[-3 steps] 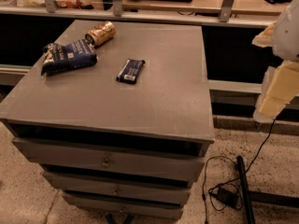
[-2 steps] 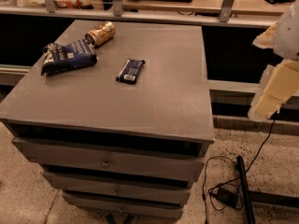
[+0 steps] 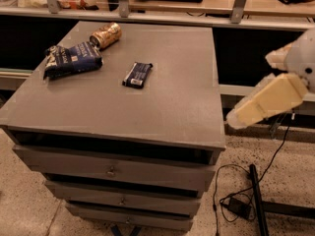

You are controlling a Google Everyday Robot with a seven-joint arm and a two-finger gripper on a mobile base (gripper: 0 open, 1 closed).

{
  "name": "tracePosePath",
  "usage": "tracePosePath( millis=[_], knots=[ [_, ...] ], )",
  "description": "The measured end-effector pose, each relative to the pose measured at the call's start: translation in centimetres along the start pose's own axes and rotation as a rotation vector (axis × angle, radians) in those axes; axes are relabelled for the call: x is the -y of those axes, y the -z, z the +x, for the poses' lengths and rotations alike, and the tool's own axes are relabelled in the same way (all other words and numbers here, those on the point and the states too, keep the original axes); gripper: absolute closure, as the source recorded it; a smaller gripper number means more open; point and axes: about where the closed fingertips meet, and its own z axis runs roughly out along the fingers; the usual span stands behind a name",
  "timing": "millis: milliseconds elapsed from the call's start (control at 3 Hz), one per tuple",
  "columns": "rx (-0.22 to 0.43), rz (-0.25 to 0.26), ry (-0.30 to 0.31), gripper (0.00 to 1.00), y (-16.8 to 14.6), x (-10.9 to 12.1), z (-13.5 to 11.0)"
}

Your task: Pick rxbar blueberry

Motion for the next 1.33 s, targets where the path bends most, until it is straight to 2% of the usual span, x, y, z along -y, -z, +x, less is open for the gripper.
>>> tracePosePath(
  millis=[333,667,1000,1333],
  knots=[
    [0.132,-0.028,-0.123,0.0,-3.0,-4.1,-0.6],
    [0.239,-0.041,-0.223,0.0,-6.4,-7.0,-2.0],
    [0.296,-0.008,-0.265,0.0,-7.0,-6.4,-3.1],
    [0.296,-0.007,-0.264,0.0,-7.0,-6.4,-3.1]
  ],
)
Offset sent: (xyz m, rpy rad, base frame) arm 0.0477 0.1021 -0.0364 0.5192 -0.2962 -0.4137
